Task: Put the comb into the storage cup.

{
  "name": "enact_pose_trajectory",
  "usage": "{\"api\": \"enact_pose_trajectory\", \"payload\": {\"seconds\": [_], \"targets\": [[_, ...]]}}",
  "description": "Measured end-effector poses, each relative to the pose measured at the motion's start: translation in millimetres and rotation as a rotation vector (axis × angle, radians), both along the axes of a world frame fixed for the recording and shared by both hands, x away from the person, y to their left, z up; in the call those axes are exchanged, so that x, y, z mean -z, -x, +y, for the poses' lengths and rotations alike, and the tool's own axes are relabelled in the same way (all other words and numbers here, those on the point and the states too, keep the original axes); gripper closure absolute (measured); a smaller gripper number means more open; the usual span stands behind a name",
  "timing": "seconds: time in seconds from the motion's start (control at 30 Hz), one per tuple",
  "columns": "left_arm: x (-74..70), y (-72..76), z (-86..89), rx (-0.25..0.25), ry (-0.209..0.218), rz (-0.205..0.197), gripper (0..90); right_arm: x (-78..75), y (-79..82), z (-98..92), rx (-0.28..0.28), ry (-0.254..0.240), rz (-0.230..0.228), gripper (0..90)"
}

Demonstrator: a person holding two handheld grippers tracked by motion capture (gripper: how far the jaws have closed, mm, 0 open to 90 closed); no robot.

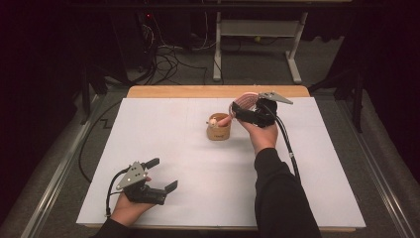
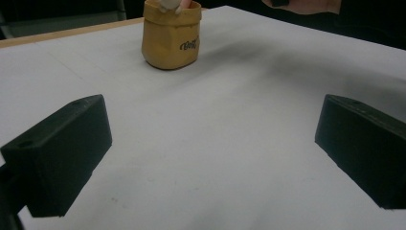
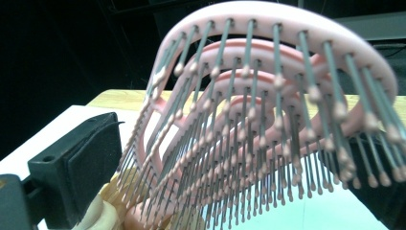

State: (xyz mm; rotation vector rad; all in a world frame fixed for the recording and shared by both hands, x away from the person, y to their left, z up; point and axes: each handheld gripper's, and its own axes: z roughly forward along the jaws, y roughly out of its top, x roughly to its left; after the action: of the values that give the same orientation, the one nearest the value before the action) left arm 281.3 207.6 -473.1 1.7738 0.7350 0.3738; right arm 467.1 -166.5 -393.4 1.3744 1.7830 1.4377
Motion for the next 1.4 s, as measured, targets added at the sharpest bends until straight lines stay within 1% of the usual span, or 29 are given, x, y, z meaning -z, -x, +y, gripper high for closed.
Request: {"api": "enact_pose_trajectory", "payload": {"seconds": [0.1,0.37,0.53,0.73,0.93,1.2,1.4], "targets": [[-0.7,-0.4,0.0,-0.001,0.011,0.001,0.0,-0.4,0.6,-0.1,-0.003,0.006,-0.002,2.0],[-0.6,-1.2,-1.9,0.005,0.005,0.001,0.0,0.1,0.8,-1.1,-0.003,-0.003,-0.008,2.2],[-0.3,-2.1,-0.5,0.008,0.006,0.001,0.0,1.2,-0.6,-0.4,-0.009,0.014,-0.014,2.9],[-1.4,-1.5,-1.0,0.007,0.01,-0.005,0.0,0.4,-1.0,0.3,-0.013,0.017,-0.009,1.4],[-0.6,-1.9,-2.0,0.01,0.003,0.0,0.0,0.4,-1.6,-0.3,-0.023,0.065,-0.013,0.3],[-1.5,-1.3,-1.5,0.006,0.008,-0.003,0.0,0.1,-1.9,2.4,-0.018,0.082,-0.011,0.2],[-1.6,-2.5,-1.6,0.004,0.008,-0.001,0.0,-2.6,0.9,-0.8,-0.026,0.096,-0.004,0.2]]}}
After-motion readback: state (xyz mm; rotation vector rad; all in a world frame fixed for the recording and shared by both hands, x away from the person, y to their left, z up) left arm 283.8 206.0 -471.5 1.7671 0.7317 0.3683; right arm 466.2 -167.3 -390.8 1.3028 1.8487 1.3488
